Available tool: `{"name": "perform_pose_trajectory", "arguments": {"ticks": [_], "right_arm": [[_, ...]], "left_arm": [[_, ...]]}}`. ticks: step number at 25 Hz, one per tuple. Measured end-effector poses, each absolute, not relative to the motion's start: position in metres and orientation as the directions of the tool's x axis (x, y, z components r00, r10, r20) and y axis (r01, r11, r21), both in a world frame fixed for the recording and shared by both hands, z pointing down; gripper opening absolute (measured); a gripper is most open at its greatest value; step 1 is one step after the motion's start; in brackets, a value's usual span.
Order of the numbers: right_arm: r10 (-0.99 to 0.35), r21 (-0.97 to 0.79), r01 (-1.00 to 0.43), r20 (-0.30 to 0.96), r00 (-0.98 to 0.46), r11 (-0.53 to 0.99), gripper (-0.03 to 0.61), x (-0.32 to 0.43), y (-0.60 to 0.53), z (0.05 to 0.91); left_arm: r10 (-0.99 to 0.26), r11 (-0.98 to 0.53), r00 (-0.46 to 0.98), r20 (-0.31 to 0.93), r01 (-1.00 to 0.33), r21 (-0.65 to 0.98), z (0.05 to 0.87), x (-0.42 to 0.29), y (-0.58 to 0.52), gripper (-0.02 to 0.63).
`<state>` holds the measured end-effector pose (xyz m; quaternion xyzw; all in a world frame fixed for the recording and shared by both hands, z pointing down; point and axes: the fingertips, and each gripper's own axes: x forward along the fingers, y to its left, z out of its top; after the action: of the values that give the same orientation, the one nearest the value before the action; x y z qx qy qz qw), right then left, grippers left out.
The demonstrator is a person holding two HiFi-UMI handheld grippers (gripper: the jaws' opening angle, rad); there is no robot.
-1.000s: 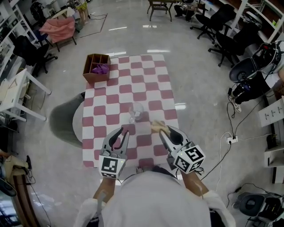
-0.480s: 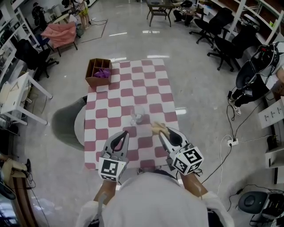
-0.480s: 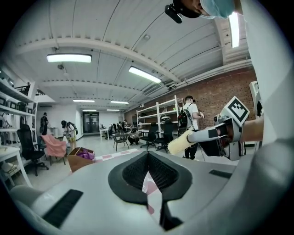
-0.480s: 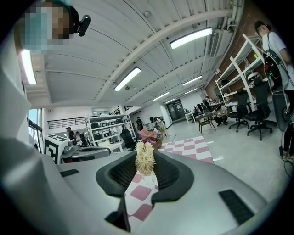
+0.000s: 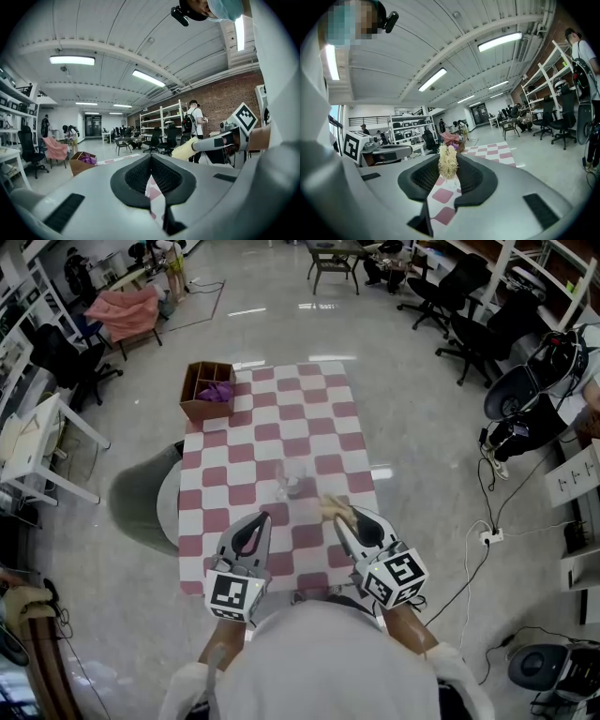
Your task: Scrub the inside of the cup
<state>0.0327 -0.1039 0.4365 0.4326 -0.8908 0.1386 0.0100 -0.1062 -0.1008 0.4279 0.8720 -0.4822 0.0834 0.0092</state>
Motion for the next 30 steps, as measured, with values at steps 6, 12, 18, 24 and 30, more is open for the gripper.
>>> {"name": "perform_pose_trajectory", "arguments": {"ticks": [6, 12, 18, 24, 30], "right_arm": [[-0.776, -0.207, -0.785, 0.145, -0.614, 0.583, 0.114, 0.03, -0.102, 0.438], [-0.779, -0.2, -0.791, 0.152, -0.609, 0.579, 0.114, 0.029, -0.099, 0.441], [-0.781, -0.186, -0.796, 0.162, -0.603, 0.576, 0.112, 0.027, -0.094, 0.443], [-0.784, -0.183, -0.799, 0.162, -0.599, 0.573, 0.112, 0.027, -0.092, 0.442], [-0.789, -0.178, -0.804, 0.159, -0.593, 0.568, 0.112, 0.026, -0.089, 0.44]], "left_arm": [[-0.836, -0.54, 0.526, 0.156, -0.84, -0.063, 0.432, -0.107, -0.099, 0.032], [-0.836, -0.538, 0.523, 0.165, -0.84, -0.064, 0.435, -0.109, -0.096, 0.032], [-0.835, -0.542, 0.528, 0.157, -0.838, -0.068, 0.432, -0.109, -0.092, 0.032], [-0.831, -0.547, 0.533, 0.158, -0.834, -0.069, 0.434, -0.108, -0.09, 0.032], [-0.827, -0.555, 0.539, 0.16, -0.829, -0.073, 0.434, -0.107, -0.087, 0.032]]}}
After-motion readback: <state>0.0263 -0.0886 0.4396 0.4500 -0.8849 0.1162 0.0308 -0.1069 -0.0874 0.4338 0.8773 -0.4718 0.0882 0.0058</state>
